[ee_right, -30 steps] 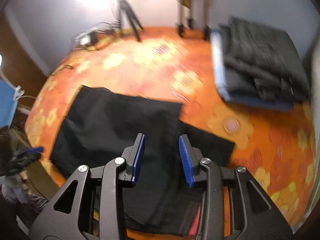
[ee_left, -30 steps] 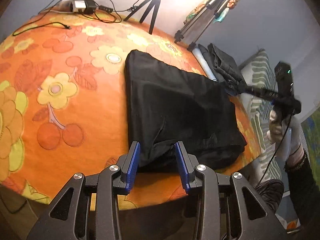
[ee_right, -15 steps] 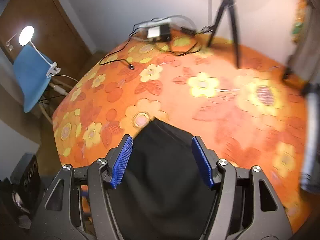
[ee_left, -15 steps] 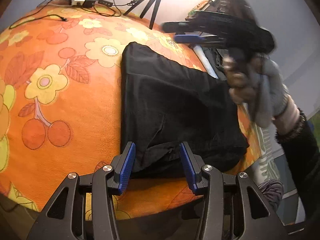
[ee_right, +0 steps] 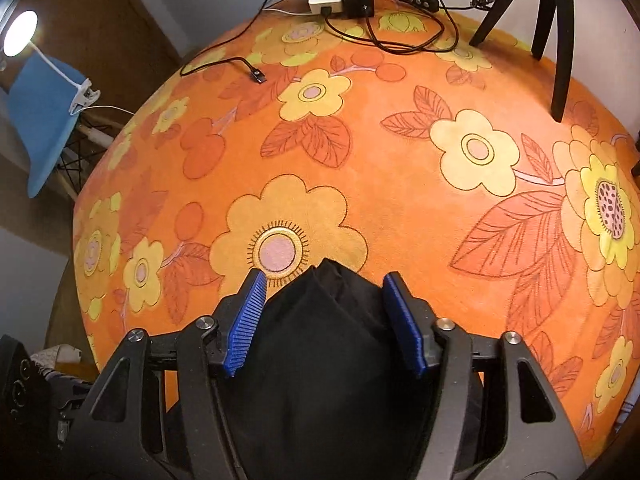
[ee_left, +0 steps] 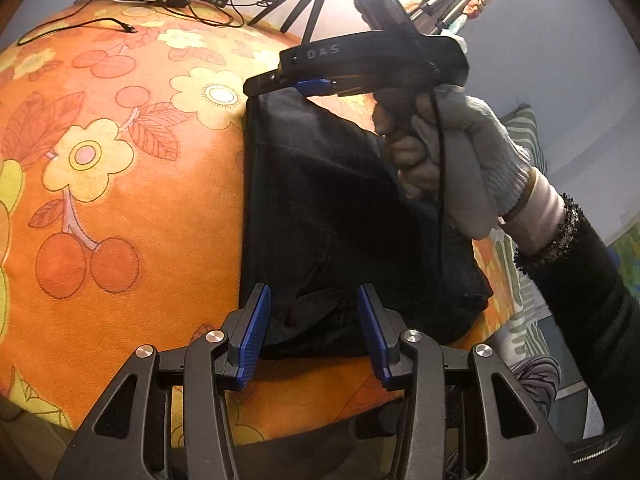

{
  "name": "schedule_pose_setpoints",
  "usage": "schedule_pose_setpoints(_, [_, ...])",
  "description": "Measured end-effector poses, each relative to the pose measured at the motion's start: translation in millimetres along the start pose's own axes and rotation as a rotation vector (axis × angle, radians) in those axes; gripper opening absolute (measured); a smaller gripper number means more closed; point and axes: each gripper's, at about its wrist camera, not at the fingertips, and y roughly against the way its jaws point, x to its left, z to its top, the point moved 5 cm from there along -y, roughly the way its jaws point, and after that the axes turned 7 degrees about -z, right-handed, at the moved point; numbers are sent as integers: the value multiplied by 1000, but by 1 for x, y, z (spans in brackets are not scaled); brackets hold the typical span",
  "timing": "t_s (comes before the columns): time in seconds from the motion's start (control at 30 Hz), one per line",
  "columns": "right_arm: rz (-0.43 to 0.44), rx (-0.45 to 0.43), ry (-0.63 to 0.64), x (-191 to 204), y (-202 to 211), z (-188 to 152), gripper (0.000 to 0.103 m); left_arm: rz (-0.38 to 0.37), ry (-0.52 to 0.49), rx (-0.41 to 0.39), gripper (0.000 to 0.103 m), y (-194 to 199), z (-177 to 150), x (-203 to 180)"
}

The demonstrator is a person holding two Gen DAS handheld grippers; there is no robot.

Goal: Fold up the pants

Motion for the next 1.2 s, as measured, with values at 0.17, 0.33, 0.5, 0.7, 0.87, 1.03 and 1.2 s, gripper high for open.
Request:
schedule_pose_setpoints(0.17, [0,-20,22,9,4,-2,19,1,12,2,18,1,-1,3])
schedule_pose_setpoints(0.33, [-24,-36,30,12,9,-1,16,47,-70,-4,20,6,-3,-7])
schedule_pose_setpoints(0.5, [-35,-46,28,14,12,-2,15,100,-63,18,55,3,-3,-1])
schedule_pose_setpoints(0.7, [-42,-68,40,15,21,-1,13,97,-57,30,56,-1,1,7])
schedule_pose_setpoints(0.87, [-39,-87,26,14,27,-1,11,77,-50,27,35,-3,0,6])
schedule_pose_setpoints(1.03, [-64,-115,15,13,30,-1,9,86,-77,-4,16,5,-3,1])
schedule_pose_setpoints(1.2, [-97,-120,19,11,24,3,7,90,-99,3,15,7,-15,-2])
